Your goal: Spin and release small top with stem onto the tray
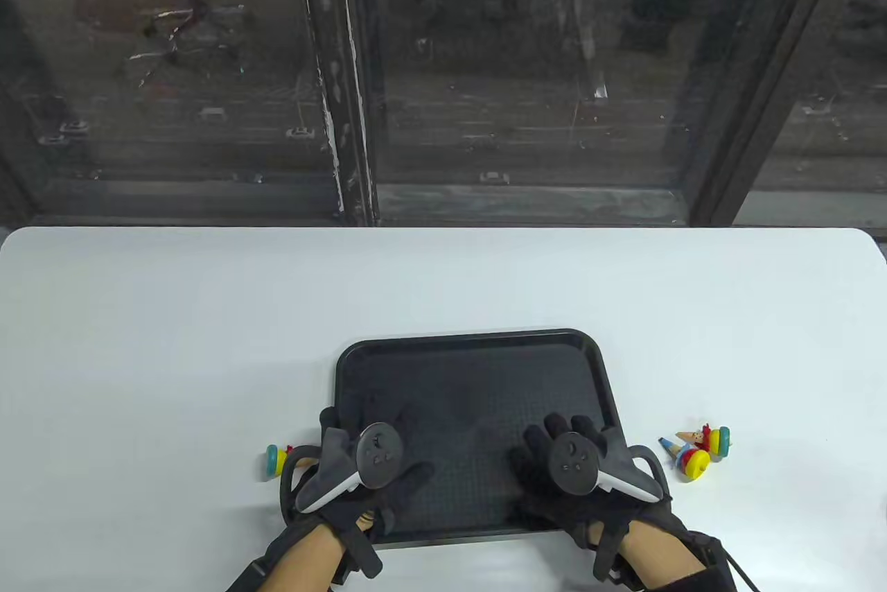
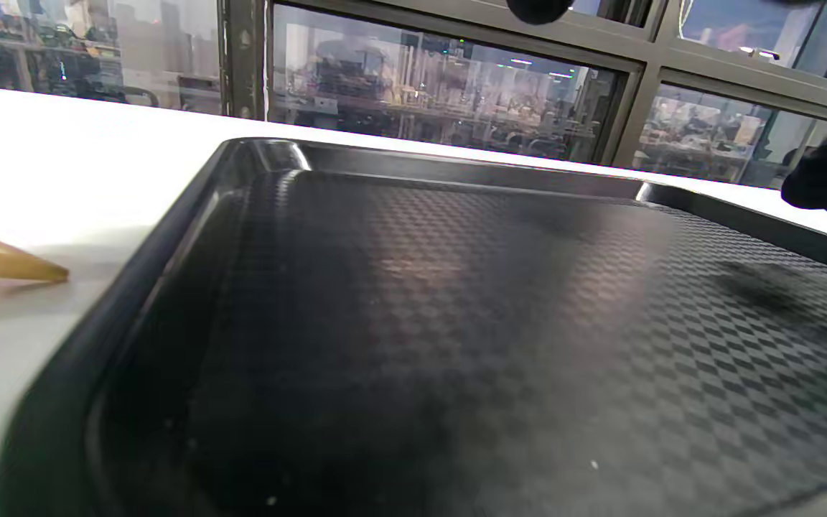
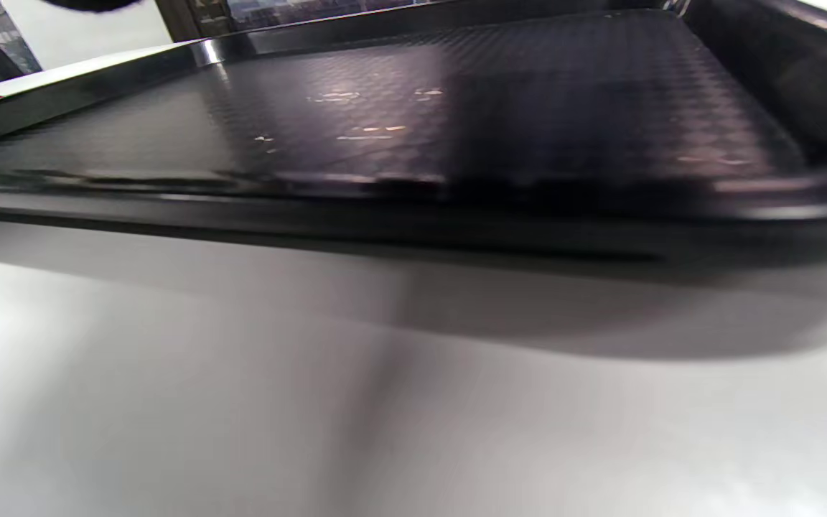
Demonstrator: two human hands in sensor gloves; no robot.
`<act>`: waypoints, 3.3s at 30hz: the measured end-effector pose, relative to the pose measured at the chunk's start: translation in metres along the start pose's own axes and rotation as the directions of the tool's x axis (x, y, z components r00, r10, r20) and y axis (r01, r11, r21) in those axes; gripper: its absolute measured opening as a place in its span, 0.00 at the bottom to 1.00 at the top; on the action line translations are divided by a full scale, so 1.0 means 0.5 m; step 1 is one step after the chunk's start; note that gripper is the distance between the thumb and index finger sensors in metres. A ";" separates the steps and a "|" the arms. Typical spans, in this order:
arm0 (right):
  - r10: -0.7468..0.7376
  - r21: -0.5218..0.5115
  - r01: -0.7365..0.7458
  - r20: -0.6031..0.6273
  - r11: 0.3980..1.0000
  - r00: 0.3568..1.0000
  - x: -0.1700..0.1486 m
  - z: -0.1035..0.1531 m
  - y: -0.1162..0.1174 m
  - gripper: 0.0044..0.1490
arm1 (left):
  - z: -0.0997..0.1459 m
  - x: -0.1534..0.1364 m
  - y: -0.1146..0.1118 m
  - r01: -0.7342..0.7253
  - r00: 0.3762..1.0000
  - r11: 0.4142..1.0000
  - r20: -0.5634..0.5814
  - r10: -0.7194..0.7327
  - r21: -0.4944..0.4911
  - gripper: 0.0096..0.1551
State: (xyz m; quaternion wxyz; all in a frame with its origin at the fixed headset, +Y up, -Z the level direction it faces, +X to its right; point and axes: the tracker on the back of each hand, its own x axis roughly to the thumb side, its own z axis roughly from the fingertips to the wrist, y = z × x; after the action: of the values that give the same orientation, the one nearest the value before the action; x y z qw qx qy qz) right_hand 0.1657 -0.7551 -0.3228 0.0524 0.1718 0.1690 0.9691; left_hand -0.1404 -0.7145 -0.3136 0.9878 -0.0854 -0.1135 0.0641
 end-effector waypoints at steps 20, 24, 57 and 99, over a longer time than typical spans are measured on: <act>0.203 -0.011 -0.279 -0.659 0.960 0.724 -0.244 0.017 -0.013 0.39 | -0.012 -0.042 -0.004 -0.102 0.993 0.993 -0.066 0.098 -0.057 0.47; 0.121 -0.044 -0.195 -0.650 0.980 0.751 -0.256 0.030 -0.020 0.38 | -0.012 -0.047 -0.001 -0.115 0.992 0.992 -0.062 0.112 -0.051 0.46; 0.455 -0.419 -0.316 0.290 0.852 0.842 0.141 -0.078 -0.091 0.24 | -0.013 -0.065 0.017 -0.197 0.978 0.980 -0.072 0.194 -0.035 0.46; -0.159 -0.312 0.050 -0.334 0.949 0.929 -0.242 0.022 -0.126 0.24 | -0.017 -0.071 0.012 -0.221 0.972 0.974 -0.091 0.215 -0.058 0.47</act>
State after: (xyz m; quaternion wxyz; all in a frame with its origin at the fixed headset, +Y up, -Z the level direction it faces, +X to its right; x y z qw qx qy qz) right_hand 0.2857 -0.7119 -0.3731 0.0985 -0.0249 0.0368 0.9941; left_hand -0.1731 -0.7152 -0.3306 0.9751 -0.1336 -0.0640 0.1648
